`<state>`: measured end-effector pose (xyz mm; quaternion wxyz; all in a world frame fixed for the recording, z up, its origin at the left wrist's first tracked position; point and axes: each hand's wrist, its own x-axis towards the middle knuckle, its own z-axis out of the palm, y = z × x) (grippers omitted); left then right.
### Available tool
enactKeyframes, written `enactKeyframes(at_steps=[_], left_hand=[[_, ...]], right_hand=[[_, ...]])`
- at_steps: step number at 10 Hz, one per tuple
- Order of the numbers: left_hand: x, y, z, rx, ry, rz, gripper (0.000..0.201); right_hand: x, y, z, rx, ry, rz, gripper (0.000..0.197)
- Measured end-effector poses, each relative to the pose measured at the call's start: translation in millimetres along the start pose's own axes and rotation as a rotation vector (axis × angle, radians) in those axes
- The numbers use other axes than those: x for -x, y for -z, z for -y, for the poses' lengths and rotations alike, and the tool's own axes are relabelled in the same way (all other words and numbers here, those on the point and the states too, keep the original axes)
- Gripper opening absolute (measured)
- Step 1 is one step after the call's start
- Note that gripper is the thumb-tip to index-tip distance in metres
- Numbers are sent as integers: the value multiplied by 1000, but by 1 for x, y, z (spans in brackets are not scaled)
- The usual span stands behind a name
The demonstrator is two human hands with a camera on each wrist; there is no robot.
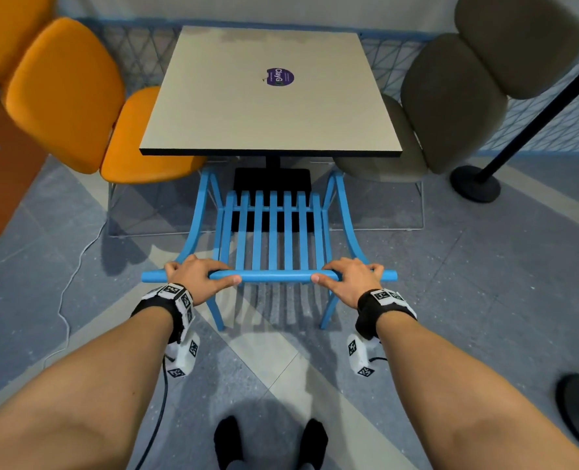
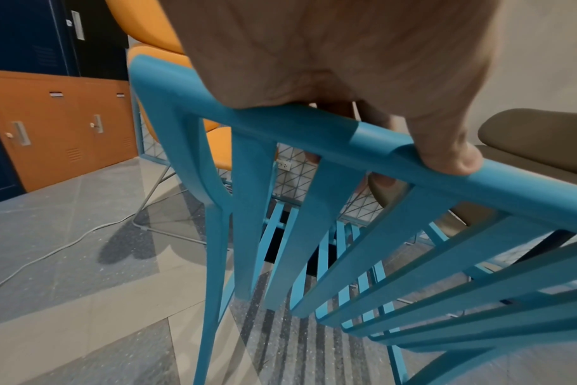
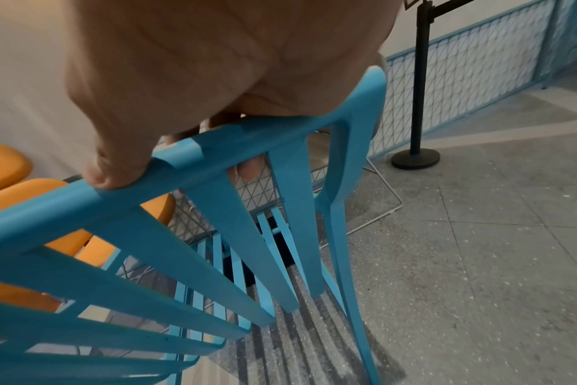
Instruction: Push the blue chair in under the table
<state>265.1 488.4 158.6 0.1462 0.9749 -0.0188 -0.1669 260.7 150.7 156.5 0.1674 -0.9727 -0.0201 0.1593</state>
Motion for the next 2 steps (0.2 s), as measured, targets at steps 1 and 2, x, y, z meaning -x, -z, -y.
enactKeyframes(at_steps=[1, 2], left_hand=[[2, 4, -1, -7, 22, 66, 68], [-8, 21, -11, 131, 27, 206, 57]], right_hand=[[2, 3, 2, 29, -16, 68, 54], [-4, 16, 10, -9, -43, 134, 56]])
